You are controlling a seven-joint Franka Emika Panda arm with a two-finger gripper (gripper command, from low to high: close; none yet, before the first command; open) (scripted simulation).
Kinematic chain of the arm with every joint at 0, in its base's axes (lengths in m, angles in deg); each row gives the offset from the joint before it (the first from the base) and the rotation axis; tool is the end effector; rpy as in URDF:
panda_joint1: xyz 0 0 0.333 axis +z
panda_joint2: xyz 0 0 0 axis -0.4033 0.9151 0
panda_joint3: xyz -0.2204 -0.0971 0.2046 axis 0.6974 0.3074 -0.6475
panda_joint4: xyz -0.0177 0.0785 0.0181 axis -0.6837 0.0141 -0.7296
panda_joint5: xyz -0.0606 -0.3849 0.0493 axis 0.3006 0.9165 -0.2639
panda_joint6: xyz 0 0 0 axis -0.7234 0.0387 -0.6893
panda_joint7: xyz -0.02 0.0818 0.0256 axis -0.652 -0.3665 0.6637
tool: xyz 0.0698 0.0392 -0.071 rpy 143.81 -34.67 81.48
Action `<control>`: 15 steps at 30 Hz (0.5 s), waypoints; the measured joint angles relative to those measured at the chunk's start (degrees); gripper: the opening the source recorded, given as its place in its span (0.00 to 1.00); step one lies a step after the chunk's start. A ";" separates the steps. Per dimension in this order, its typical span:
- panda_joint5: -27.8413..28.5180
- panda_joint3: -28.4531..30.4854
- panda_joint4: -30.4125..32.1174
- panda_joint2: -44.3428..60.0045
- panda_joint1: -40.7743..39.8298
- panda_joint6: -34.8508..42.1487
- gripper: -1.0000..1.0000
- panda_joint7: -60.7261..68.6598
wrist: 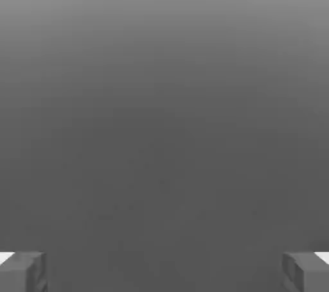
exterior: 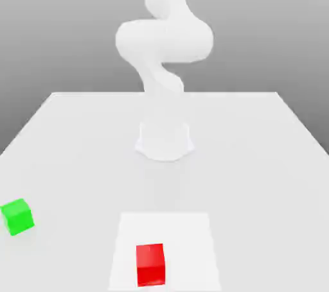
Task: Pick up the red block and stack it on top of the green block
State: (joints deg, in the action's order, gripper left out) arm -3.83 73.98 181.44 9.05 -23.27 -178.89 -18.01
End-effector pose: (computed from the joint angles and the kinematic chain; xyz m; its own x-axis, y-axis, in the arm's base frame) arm 0.3808 -0.0032 0.6718 0.5311 -0.7102 0.4621 -0.5268 -0.7039 -0.4764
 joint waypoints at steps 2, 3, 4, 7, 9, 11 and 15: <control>-0.28 0.61 0.95 4.43 0.40 -1.78 0.50 1.00; -0.43 0.90 1.41 6.55 0.58 -2.63 0.50 1.49; -0.56 1.18 1.86 8.65 0.77 -3.48 0.50 1.96; -1.08 1.88 3.20 14.90 1.16 -5.99 0.50 3.46; -1.48 2.18 4.08 19.07 1.25 -7.64 0.50 4.49; -1.79 2.55 4.98 23.22 1.44 -9.32 0.50 5.47; -2.30 3.09 6.76 31.53 1.62 -12.66 0.50 7.34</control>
State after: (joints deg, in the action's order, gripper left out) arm -6.14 77.08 188.20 40.58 -21.65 -191.55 -10.67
